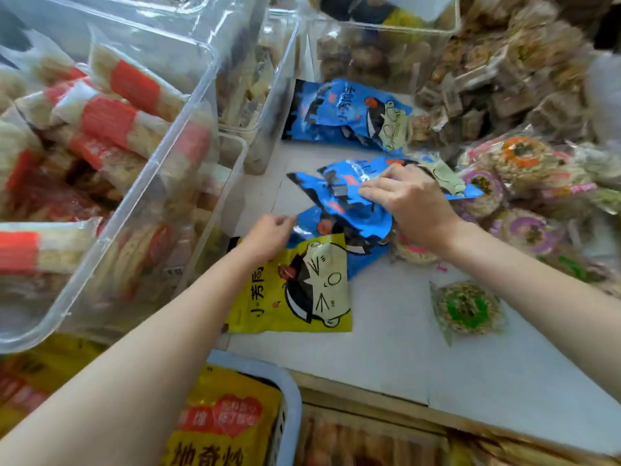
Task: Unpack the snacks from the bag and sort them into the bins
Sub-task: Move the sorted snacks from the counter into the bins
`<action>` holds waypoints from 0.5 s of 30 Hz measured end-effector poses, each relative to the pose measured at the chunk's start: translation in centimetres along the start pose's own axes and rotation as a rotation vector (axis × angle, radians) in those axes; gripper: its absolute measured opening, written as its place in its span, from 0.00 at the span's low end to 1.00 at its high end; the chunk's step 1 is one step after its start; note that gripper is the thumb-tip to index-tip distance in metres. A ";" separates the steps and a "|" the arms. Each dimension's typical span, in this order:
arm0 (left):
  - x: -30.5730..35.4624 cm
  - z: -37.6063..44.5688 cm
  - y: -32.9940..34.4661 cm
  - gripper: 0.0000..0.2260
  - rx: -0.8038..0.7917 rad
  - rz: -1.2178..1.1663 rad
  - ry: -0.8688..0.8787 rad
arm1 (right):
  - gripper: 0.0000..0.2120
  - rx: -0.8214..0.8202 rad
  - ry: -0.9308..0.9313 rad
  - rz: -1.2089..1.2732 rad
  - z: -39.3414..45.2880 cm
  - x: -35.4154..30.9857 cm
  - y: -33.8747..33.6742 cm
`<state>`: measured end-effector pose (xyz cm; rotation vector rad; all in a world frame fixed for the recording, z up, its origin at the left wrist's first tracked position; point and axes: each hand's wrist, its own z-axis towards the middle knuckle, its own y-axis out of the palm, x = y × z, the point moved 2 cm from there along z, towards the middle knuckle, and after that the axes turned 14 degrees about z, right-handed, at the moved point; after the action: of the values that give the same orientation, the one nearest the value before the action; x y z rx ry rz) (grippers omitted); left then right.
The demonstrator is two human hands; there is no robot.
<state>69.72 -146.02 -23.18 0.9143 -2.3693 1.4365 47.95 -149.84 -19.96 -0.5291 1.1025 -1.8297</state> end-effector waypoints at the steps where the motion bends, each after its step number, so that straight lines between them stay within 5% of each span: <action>1: -0.2 -0.5 -0.2 0.20 0.041 -0.168 -0.071 | 0.12 -0.083 0.000 -0.012 -0.4 -1.3 0.1; 4: -0.4 -1.6 -0.3 0.24 0.024 -0.338 -0.156 | 0.09 -0.521 0.057 0.012 -0.8 -3.8 1.4; 6: -0.1 -2.1 -0.1 0.24 -0.032 -0.233 -0.098 | 0.21 -0.861 0.186 0.194 -0.5 -4.0 1.3; 9: -0.3 -2.6 -0.2 0.29 0.027 -0.042 -0.060 | 0.24 -0.747 0.357 0.527 1.6 -3.4 0.2; 11: -0.7 -2.9 -0.2 0.30 0.070 -0.077 -0.079 | 0.26 -0.665 0.439 0.484 2.8 -1.7 0.7; 15: -1.2 -3.9 0.7 0.31 0.019 -0.271 -0.171 | 0.51 -0.968 0.701 0.297 4.3 0.8 3.1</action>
<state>69.78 -142.00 -22.33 1.3524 -2.2391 1.3242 52.17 -153.13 -20.53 -0.2065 2.4213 -1.1270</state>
